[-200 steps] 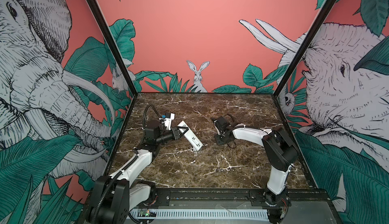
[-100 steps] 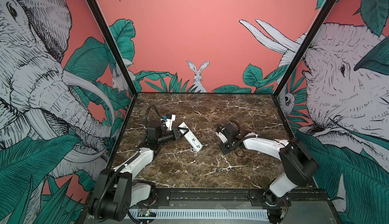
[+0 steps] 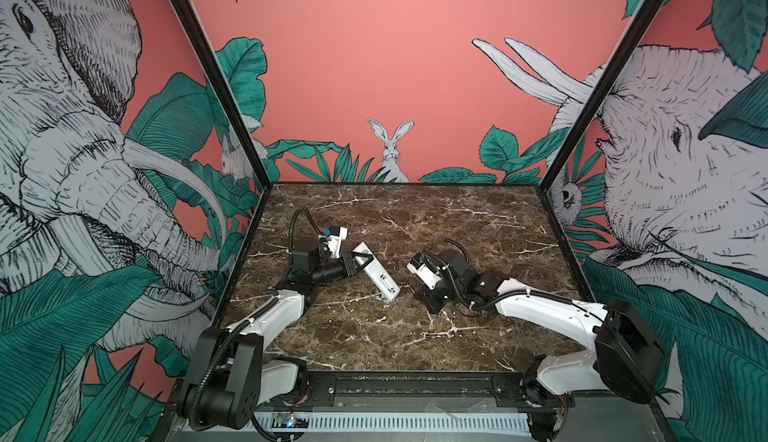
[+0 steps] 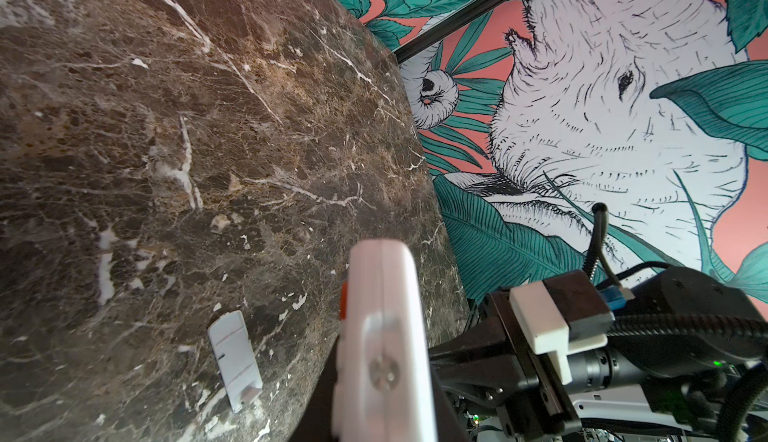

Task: Load the batteries into the remote control
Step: 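Carry the second battery with the right gripper to the remote, then press the second battery into the compartment with the right gripper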

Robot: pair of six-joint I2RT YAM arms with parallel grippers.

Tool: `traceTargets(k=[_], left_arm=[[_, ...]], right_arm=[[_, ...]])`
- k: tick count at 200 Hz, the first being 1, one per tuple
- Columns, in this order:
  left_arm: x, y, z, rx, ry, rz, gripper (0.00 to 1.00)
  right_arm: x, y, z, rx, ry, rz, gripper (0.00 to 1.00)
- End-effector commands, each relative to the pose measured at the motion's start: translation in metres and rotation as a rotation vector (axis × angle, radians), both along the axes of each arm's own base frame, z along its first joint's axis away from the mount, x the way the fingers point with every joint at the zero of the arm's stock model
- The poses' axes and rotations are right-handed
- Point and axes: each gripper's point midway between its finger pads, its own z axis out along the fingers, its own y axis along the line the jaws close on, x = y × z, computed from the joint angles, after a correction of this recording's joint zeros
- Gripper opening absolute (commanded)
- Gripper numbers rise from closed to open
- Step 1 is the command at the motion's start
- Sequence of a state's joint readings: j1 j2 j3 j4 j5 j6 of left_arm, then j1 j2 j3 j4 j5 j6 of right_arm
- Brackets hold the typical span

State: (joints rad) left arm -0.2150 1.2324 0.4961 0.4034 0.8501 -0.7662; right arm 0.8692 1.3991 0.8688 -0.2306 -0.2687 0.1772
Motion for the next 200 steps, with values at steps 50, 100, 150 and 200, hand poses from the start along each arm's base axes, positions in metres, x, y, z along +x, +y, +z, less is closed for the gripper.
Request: traceTargets(k=[50, 100, 150, 200], left_arm=[[-0.002, -0.001, 0.009, -0.034, -0.035, -0.017, 0.0], [-0.003, -0.002, 0.018, -0.058, -0.048, -0.026, 0.0], [-0.005, -0.005, 0.024, -0.091, -0.047, -0.043, 0.0], [-0.008, -0.007, 0.031, -0.125, -0.034, -0.066, 0.0]], right_arm=[[0.006, 0.059, 0.034, 0.103, -0.03, 0.045, 0.07], [0.008, 0.051, 0.019, 0.025, -0.009, 0.012, 0.06], [0.016, 0.044, 0.018, -0.066, -0.001, -0.031, 0.07], [0.017, 0.043, 0.02, -0.136, 0.014, -0.01, 0.08]])
